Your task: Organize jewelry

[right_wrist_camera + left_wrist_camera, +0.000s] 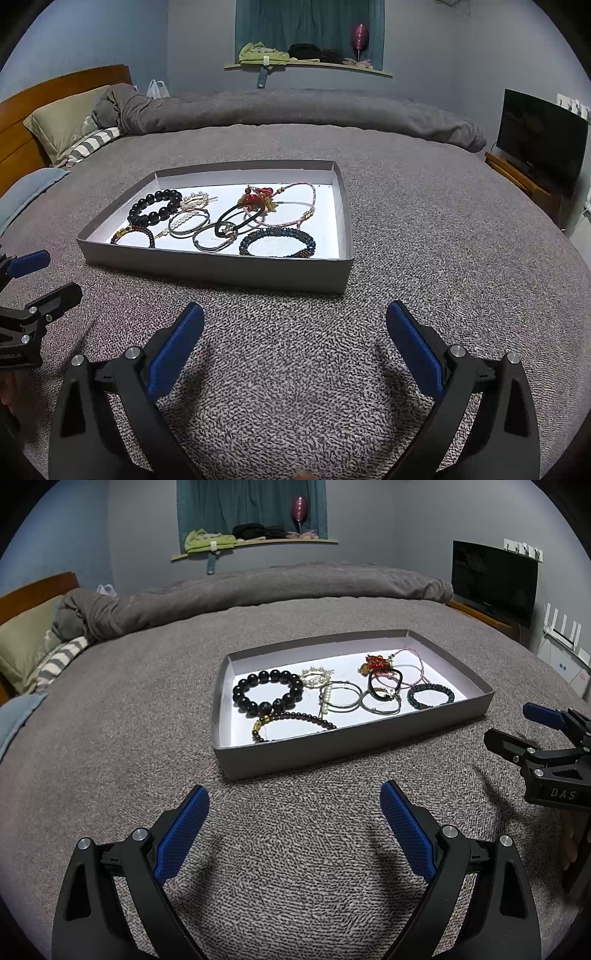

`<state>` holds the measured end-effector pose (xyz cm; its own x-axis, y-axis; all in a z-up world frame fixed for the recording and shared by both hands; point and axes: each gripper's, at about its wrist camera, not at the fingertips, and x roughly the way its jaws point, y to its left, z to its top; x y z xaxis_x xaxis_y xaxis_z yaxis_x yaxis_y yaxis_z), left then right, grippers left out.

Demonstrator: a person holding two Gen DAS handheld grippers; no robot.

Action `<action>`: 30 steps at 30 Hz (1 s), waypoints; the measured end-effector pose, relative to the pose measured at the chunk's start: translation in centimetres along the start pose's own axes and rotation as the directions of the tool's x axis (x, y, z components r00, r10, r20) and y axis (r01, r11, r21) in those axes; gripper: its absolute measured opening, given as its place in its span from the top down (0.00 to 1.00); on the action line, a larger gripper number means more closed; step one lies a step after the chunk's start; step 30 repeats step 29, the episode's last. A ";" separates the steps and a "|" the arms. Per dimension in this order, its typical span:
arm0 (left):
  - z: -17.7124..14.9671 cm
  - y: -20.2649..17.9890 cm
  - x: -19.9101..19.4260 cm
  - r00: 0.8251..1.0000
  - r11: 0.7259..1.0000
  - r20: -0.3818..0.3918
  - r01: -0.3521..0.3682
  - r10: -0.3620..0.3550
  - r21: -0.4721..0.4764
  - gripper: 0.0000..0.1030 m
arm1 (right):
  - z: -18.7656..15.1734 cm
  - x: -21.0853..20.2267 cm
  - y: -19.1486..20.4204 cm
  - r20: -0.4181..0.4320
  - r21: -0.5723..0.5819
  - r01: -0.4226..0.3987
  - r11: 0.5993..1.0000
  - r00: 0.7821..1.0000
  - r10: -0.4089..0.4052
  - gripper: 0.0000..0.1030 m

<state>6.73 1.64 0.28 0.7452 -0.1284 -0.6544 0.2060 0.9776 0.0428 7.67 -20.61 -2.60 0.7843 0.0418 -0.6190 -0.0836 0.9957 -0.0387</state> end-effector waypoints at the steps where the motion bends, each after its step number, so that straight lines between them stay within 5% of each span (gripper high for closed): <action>1: 0.0 0.0 0.0 1.000 1.000 0.000 0.000 0.000 0.000 0.08 | 0.0 0.0 0.0 0.000 0.000 0.000 1.000 1.000 0.000 0.05; 30: -0.1 0.2 0.7 1.000 1.000 -0.020 -0.015 0.015 -0.005 0.07 | 0.0 0.1 0.0 -0.005 -0.003 0.004 1.000 1.000 -0.004 0.05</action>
